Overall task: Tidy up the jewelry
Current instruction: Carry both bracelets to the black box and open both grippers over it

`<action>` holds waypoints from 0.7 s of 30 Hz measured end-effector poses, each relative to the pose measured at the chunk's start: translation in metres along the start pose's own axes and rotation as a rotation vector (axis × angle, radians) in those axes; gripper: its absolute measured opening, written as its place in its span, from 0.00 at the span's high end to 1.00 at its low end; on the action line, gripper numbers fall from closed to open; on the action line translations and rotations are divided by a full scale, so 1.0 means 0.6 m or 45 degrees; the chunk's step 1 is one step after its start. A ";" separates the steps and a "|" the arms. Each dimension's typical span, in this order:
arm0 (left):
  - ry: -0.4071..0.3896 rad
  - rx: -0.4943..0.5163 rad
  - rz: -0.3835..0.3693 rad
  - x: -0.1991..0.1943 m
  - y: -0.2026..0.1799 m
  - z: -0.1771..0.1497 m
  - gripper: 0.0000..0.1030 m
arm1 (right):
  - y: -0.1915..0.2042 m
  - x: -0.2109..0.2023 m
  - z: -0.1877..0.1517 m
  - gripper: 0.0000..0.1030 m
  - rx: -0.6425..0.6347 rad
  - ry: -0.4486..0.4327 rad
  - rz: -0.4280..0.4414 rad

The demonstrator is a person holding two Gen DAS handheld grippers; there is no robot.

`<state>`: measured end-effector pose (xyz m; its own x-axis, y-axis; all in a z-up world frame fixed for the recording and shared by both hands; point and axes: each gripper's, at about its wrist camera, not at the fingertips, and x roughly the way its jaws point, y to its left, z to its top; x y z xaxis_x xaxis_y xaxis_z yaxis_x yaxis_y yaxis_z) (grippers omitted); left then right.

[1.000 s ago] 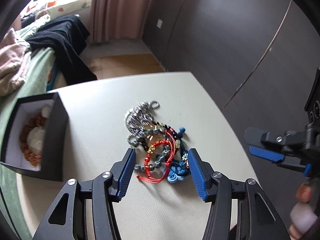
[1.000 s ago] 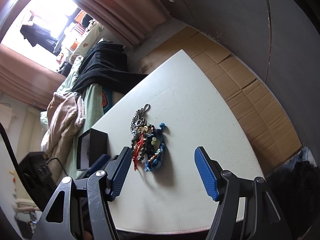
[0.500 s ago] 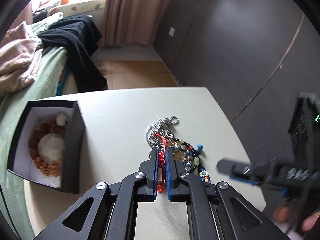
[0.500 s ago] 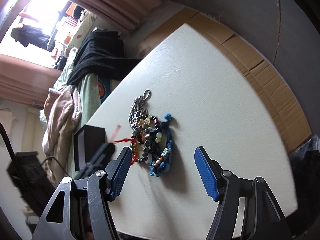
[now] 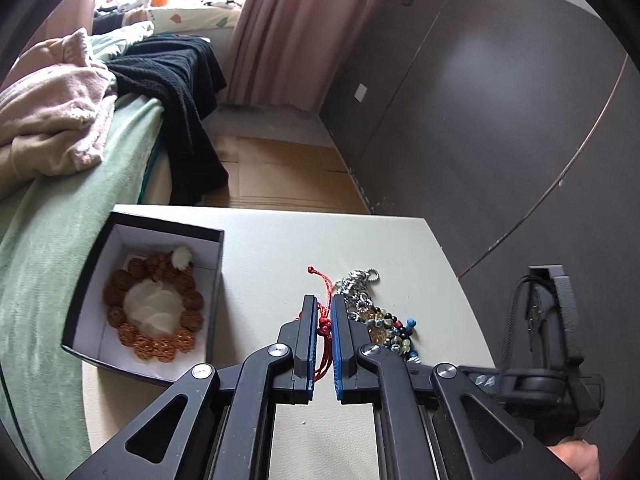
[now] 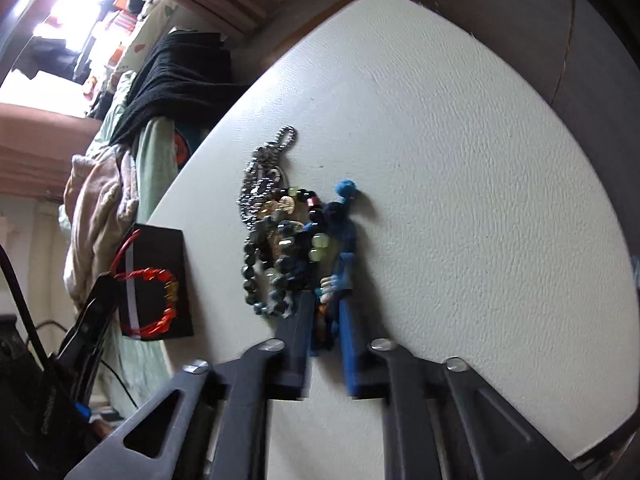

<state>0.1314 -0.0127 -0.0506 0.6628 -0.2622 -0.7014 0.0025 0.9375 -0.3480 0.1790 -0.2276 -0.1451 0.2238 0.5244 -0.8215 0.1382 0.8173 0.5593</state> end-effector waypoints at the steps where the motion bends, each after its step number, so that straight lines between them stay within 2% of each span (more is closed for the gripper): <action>1: -0.006 -0.004 -0.001 -0.004 0.003 0.001 0.94 | -0.003 -0.006 0.002 0.90 0.012 -0.012 0.019; 7: -0.083 -0.048 -0.019 -0.044 0.031 0.015 0.94 | 0.018 -0.076 0.007 0.90 -0.092 -0.194 0.134; 11: -0.115 -0.094 -0.009 -0.058 0.052 0.022 0.94 | 0.024 -0.095 0.010 0.90 -0.107 -0.251 0.201; 19: -0.192 -0.201 0.002 -0.078 0.098 0.037 0.93 | 0.058 -0.106 0.002 0.90 -0.154 -0.292 0.298; 20: -0.177 -0.223 0.007 -0.077 0.107 0.040 0.89 | 0.059 -0.107 0.001 0.90 -0.160 -0.289 0.305; 21: -0.164 -0.242 0.006 -0.075 0.113 0.041 0.75 | 0.064 -0.106 -0.002 0.90 -0.169 -0.286 0.316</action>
<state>0.1203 0.0684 -0.0271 0.7528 -0.2151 -0.6221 -0.1338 0.8754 -0.4646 0.1687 -0.2294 -0.0713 0.4432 0.6573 -0.6096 -0.0699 0.7033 0.7075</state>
